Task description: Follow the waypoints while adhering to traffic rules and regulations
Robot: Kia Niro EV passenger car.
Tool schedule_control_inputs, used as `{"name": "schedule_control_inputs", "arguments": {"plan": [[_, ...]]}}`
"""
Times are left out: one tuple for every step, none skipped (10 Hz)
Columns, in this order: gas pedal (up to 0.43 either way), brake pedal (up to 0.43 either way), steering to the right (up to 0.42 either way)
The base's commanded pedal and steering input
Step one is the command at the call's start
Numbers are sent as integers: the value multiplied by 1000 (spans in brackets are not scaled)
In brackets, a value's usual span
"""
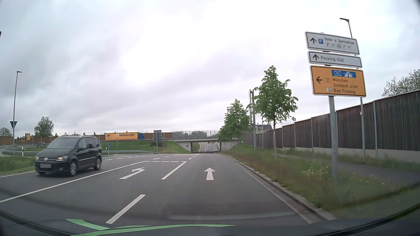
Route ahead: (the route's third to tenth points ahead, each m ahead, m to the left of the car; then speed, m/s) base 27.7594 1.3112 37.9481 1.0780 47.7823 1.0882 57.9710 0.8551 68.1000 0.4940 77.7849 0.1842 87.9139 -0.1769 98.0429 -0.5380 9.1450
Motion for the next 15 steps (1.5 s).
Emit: {"name": "schedule_control_inputs", "arguments": {"plan": [[79, 0, -6], [79, 0, -5], [79, 0, -6], [79, 0, -6], [79, 0, -6], [79, 0, -6], [79, 0, -6], [79, 0, -5], [79, 0, -5], [79, 0, -5], [79, 0, -5], [79, 0, -5], [79, 0, -5], [79, 0, -5], [79, 0, -5]]}}
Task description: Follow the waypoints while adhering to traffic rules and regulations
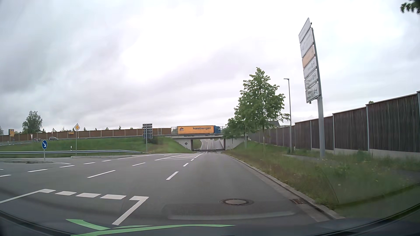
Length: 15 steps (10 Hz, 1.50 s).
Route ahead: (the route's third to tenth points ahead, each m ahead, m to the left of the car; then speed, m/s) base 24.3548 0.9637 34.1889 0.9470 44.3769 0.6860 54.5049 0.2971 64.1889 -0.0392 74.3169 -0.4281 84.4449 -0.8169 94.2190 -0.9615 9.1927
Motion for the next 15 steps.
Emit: {"name": "schedule_control_inputs", "arguments": {"plan": [[79, 0, -5], [79, 0, -5], [67, 0, -5], [67, 0, -4], [67, 0, -4], [67, 0, -3], [67, 0, -3], [67, 0, -3], [67, 0, -3], [67, 0, -3], [67, 0, -3], [67, 0, -3], [67, 0, -3], [67, 0, -3], [67, 0, -3]]}}
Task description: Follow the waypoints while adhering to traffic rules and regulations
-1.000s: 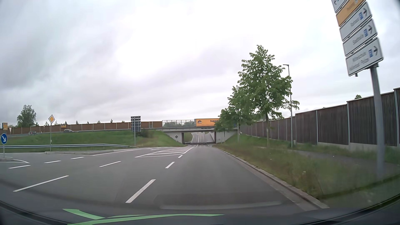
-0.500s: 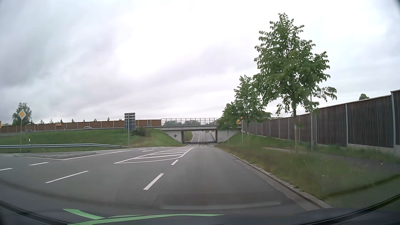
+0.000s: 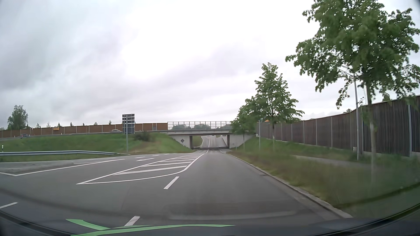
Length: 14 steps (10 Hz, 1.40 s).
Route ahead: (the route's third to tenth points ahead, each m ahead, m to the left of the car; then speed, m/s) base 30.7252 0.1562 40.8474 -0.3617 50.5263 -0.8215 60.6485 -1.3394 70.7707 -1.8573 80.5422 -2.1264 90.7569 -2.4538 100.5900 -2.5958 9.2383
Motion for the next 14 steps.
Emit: {"name": "schedule_control_inputs", "arguments": {"plan": [[67, 0, -3], [67, 0, -3], [67, 0, -3], [67, 0, -3], [67, 0, -3], [67, 0, -3], [67, 0, 0], [67, 0, 2], [67, 0, 3], [67, 0, 4], [67, 0, 3], [67, 0, 3], [67, 0, 3], [67, 0, 3]]}}
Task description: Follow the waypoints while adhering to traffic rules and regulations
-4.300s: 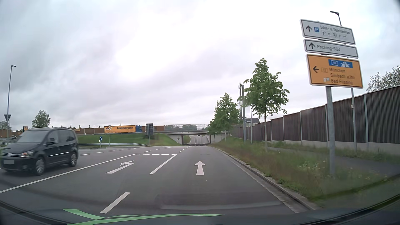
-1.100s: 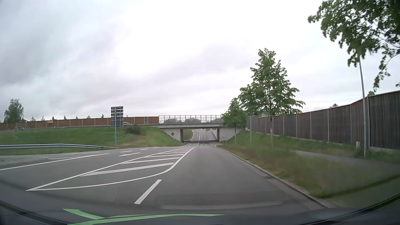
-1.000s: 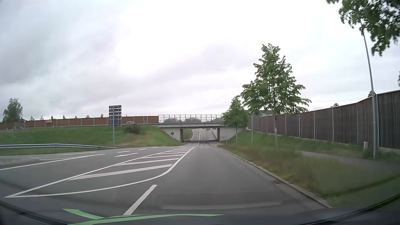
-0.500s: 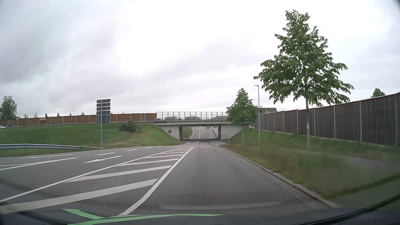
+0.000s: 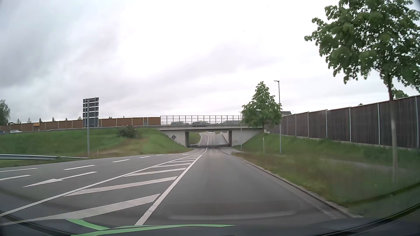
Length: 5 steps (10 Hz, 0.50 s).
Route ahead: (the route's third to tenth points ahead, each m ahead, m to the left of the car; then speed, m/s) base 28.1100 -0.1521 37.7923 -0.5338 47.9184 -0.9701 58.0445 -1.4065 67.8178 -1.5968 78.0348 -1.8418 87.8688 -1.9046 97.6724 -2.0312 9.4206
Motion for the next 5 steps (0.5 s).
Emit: {"name": "schedule_control_inputs", "arguments": {"plan": [[67, 0, 3], [67, 0, 3], [67, 0, 3], [67, 0, 3], [67, 0, 3]]}}
